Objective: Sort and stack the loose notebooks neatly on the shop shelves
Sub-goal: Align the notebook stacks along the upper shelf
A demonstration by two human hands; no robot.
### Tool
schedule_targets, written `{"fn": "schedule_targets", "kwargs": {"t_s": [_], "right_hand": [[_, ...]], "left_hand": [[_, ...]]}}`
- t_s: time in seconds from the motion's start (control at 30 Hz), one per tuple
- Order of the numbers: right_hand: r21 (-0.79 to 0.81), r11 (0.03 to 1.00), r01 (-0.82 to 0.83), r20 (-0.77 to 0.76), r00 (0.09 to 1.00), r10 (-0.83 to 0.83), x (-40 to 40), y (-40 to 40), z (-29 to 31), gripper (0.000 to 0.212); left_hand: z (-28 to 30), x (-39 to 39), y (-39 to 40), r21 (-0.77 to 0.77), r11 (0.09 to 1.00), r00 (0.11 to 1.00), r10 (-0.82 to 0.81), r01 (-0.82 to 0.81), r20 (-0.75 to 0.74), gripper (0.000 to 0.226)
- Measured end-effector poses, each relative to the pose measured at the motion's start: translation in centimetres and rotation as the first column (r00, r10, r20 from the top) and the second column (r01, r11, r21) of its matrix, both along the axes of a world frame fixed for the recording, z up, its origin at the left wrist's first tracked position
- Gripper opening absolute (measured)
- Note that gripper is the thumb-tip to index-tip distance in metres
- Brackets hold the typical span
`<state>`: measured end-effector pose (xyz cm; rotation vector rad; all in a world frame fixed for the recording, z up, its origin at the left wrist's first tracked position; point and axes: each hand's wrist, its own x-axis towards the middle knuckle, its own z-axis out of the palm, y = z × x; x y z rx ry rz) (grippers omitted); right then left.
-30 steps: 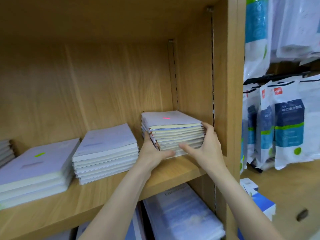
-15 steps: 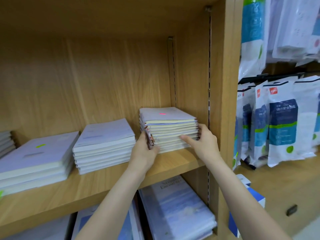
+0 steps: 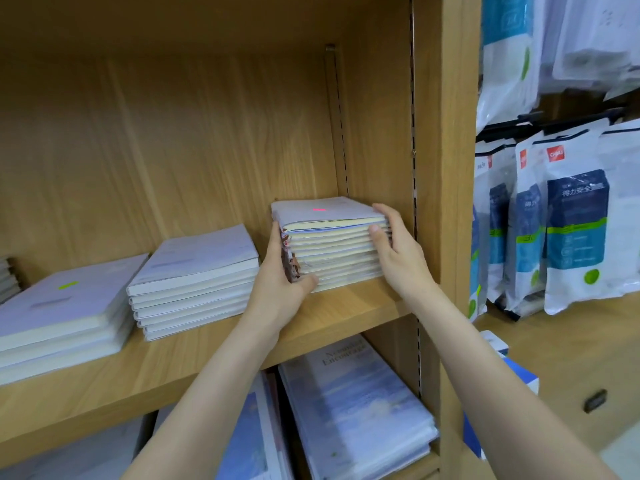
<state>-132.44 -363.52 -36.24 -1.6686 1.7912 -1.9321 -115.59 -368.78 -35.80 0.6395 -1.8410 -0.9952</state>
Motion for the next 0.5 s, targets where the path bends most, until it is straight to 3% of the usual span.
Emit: {"fn": "schedule_targets", "kwargs": {"t_s": [0.3, 0.5], "right_hand": [[-0.041, 0.997, 0.062, -0.032, 0.997, -0.064, 0.10, -0.44, -0.33, 0.045], [0.013, 0.997, 0.077, -0.043, 0.996, -0.076, 0.18, -0.83, -0.11, 0.049]], "left_hand": [[-0.38, 0.40, 0.53, -0.042, 0.999, 1.000, -0.006, 0.005, -0.004, 0.080], [-0.39, 0.26, 0.20, -0.092, 0.996, 0.995, 0.027, -0.018, 0.095, 0.090]]}}
